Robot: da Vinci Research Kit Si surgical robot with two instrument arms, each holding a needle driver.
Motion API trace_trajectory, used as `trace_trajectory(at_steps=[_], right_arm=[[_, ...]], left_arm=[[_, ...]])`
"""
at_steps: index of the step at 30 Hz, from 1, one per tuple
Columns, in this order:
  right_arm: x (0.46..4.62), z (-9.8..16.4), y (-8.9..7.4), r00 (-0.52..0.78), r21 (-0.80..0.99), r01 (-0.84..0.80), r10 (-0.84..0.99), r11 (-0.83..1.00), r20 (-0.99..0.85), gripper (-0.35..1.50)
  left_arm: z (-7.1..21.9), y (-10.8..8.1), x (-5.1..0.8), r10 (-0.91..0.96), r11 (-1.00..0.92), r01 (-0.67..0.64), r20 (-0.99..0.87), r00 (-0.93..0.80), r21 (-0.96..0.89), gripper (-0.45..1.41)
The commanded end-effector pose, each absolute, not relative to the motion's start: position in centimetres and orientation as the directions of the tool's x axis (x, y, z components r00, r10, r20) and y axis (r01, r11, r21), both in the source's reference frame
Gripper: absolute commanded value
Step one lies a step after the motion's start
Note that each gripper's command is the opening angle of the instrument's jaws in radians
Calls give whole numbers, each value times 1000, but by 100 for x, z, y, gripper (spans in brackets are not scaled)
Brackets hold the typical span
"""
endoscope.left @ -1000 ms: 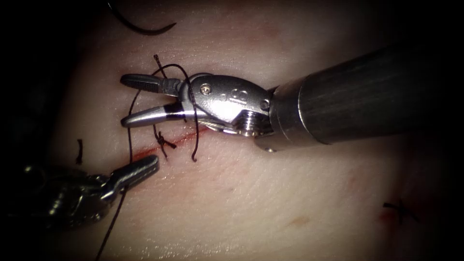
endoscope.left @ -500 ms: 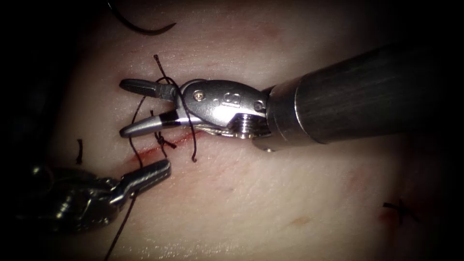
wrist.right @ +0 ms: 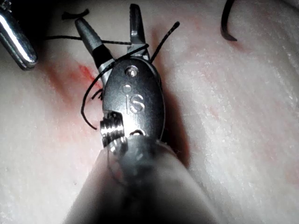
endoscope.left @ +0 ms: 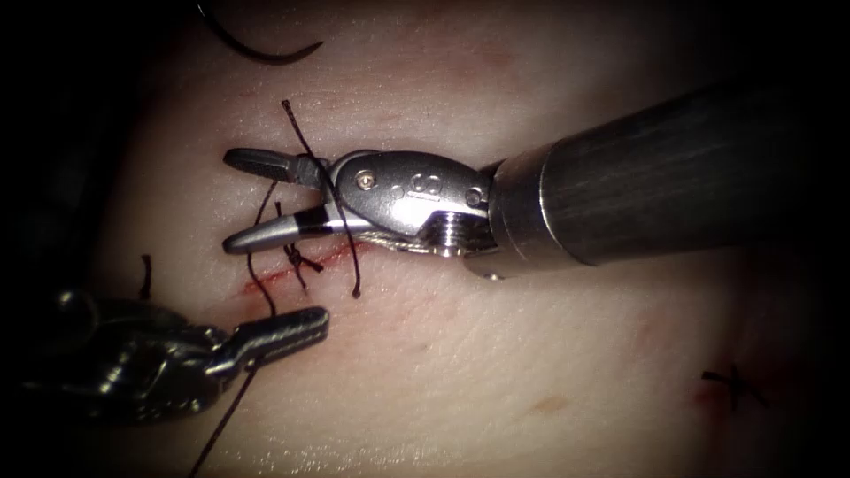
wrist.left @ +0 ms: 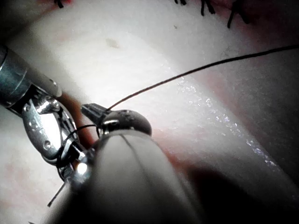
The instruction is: Wound Closure
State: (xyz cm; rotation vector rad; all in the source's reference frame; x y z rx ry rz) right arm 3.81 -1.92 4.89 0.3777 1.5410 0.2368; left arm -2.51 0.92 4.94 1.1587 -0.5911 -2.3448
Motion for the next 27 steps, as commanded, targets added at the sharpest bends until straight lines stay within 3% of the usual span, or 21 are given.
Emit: trace_trajectory(at_steps=[1,8,13,27], right_arm=[[387,494,-203,29,382,93,381,920,-924,103],[386,497,-208,50,380,109,376,919,-925,101],[381,497,-214,67,378,151,372,913,-926,98],[381,497,-233,40,396,289,403,872,-915,90]], left_arm=[[499,91,-256,-571,-808,223,-632,-525,545,-45],[489,113,-248,-555,-831,286,-741,-379,477,-45],[485,127,-235,-556,-828,323,-745,-368,459,-45],[489,194,-220,-473,-865,316,-845,-249,391,-45]])
